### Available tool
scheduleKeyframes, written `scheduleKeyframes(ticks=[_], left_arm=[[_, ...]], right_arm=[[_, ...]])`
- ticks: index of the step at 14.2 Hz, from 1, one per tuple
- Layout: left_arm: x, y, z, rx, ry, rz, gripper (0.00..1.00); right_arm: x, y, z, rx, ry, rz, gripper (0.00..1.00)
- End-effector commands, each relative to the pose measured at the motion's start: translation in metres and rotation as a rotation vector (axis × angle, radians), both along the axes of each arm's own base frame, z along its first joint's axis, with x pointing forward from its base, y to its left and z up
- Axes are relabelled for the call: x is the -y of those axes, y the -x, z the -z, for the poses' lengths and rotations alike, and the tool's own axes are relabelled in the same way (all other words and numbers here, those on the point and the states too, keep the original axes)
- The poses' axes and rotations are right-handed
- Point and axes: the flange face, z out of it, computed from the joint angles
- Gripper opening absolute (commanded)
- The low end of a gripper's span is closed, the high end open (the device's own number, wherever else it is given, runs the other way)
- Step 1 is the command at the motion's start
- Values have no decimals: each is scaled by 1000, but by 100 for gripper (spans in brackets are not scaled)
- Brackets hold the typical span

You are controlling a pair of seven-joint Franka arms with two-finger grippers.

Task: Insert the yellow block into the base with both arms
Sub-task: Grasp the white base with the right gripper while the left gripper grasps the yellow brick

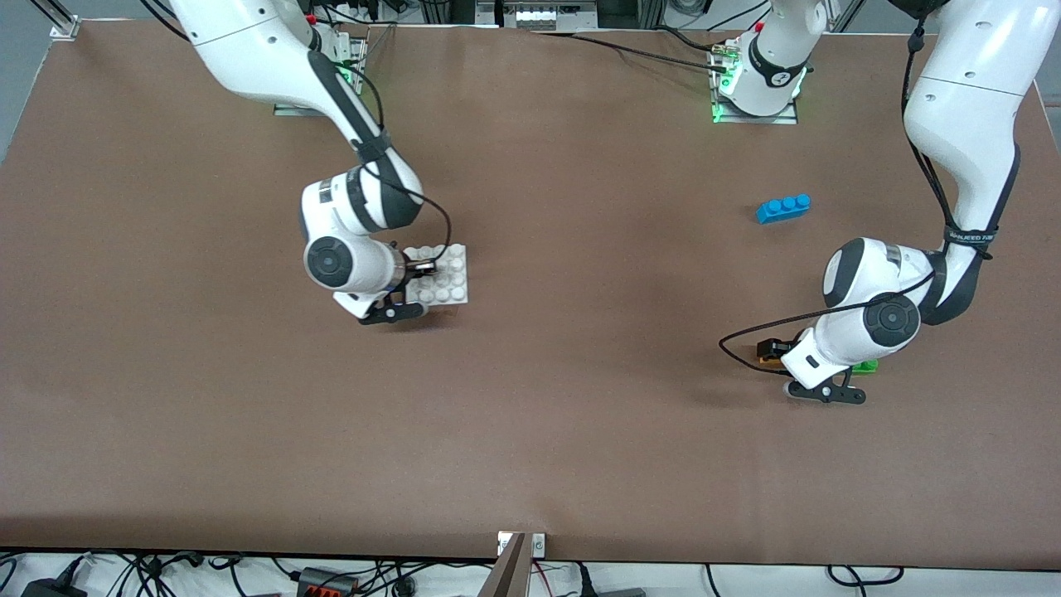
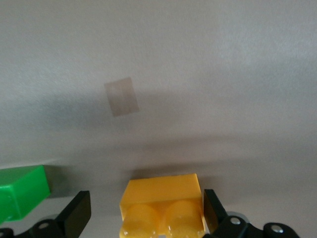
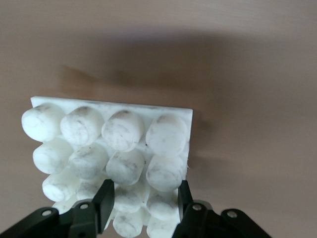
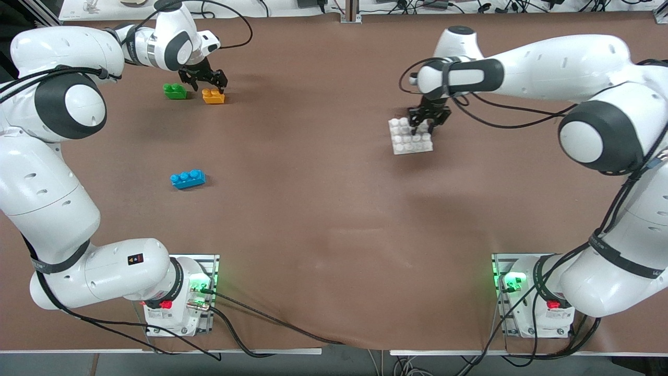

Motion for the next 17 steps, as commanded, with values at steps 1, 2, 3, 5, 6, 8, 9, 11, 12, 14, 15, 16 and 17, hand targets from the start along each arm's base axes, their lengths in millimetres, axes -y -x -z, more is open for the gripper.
scheduleKeyframes(ticks=[1, 2, 3, 5, 6, 8, 9, 11, 12, 14, 15, 16, 17], left_arm=[[6, 6, -5, 0, -15, 11, 100], [8, 6, -5, 1, -16, 5, 100], [10, 6, -3, -1, -15, 3, 100], [9, 6, -3, 1, -14, 2, 100], [9, 8, -1, -5, -15, 4, 96], [9, 9, -1, -8, -16, 5, 88], [9, 9, -2, -8, -17, 4, 87], [10, 10, -3, -9, -17, 5, 81], [10, 11, -3, -10, -17, 6, 80], [10, 12, -6, -9, -21, 8, 78], [11, 13, -5, -11, -20, 8, 77], [10, 14, -6, -11, -21, 7, 76], [9, 13, -9, -6, -22, 7, 76]], right_arm=[[-40, 1, 32, 4, 14, 38, 45], [-49, 2, 34, -5, -4, 61, 45], [-61, 1, 34, -12, -34, 83, 45], [-83, 2, 34, -20, -72, 105, 45], [-87, 0, 35, -21, -84, 113, 45], [-99, 1, 38, -20, -82, 124, 45], [-110, 4, 38, -20, -78, 129, 45], [-140, 5, 35, -1, -91, 124, 45], [-151, 5, 34, 5, -94, 129, 45], [-170, 12, 34, 11, -95, 130, 45], [-176, 13, 34, 19, -102, 126, 45], [-183, 12, 30, 42, -118, 123, 45], [-193, 17, 27, 55, -135, 113, 45]])
